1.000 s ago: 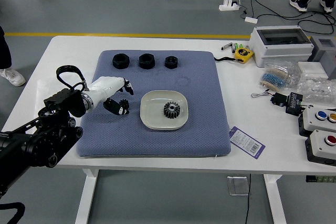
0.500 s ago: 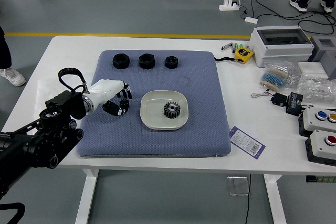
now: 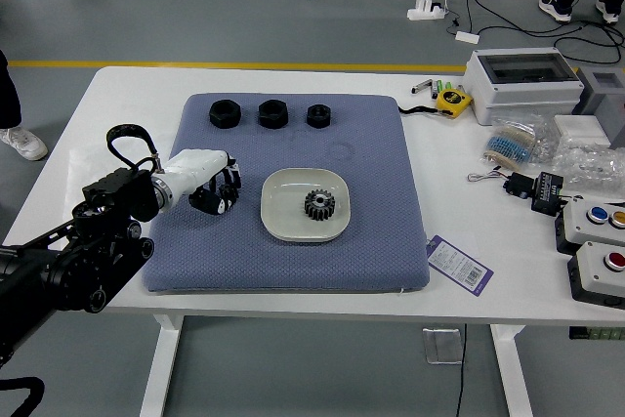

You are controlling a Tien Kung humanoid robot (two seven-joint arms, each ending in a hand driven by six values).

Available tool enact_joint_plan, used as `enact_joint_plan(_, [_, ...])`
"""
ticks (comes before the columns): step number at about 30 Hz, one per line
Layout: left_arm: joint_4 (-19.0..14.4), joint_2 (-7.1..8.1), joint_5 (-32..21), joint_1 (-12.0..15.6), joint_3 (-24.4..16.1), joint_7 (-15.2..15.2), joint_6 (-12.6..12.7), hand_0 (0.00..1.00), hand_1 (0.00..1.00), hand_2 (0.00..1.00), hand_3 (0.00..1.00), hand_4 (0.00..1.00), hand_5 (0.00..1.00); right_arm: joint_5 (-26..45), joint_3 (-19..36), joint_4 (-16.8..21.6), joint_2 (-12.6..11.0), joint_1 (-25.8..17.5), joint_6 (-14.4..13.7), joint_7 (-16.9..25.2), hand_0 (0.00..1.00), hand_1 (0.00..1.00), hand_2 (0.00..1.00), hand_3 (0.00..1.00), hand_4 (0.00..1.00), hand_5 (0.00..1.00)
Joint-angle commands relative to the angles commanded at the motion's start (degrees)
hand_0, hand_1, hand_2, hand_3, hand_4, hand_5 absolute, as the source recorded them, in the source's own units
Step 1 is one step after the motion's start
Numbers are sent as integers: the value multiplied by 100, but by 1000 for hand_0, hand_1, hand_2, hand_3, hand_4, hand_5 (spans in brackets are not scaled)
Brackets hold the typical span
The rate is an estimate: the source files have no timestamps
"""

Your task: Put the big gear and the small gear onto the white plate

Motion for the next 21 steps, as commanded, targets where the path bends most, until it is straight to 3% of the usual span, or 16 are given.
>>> enact_joint_plan(14, [-330, 65, 117, -8, -250, 33, 17, 259, 365, 422, 520, 535, 2, 0, -1, -4, -4, 16, 8, 10, 683, 660, 739, 587, 801, 716])
enact_joint_plan(21, [-694, 57, 127, -14, -219, 86, 20, 262, 369, 423, 523, 548, 2, -9, -5, -3, -8, 21, 10, 5, 684, 658, 739, 588, 801, 716])
